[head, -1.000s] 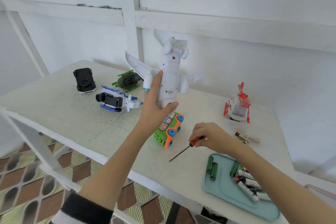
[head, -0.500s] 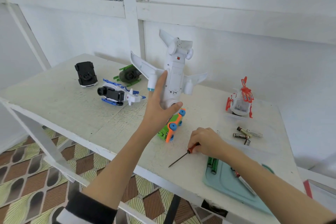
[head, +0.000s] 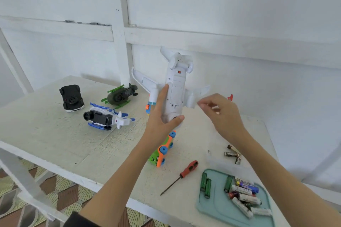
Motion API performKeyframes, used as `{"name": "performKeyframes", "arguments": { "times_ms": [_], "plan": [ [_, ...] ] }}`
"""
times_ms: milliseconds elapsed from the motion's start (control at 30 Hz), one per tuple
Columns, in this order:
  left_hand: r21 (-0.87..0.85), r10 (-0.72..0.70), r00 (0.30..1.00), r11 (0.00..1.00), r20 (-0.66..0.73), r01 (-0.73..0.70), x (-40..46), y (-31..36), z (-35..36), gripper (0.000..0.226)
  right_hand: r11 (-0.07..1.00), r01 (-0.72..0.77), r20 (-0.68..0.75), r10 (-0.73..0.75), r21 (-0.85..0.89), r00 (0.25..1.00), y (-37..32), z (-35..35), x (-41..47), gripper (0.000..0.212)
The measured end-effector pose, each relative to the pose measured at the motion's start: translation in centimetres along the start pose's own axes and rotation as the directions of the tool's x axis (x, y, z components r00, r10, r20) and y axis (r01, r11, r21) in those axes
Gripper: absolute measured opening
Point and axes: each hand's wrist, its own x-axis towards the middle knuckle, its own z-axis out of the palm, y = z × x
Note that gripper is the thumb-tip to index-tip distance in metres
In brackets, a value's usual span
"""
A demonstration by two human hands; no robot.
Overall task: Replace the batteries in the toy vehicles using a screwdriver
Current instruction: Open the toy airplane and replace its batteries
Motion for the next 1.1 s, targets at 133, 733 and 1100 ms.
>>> {"name": "performKeyframes", "arguments": {
  "times_ms": [133, 733, 1100],
  "plan": [
    [-0.074, 0.024, 0.997, 0.997, 0.08, -0.018, 0.6, 0.9, 1.1, 0.102, 0.99, 0.076, 0.076, -0.085, 0.118, 0.993, -2.0, -0.4, 1.4, 0.026],
    [0.079, 0.032, 0.998, 0.996, 0.052, -0.036, 3.3, 1.8, 5.1, 0.132, 0.919, -0.27, -0.144, 0.32, 0.286, 0.936, -2.8, 2.7, 2.8, 0.064],
    [-0.407, -0.178, 0.984, 0.897, 0.03, 0.175, 2.5, 1.9, 6.3, 0.08, 0.84, -0.203, 0.01, 0.229, 0.503, 0.973, -1.0, 0.2, 2.7, 0.062]
  ]
}}
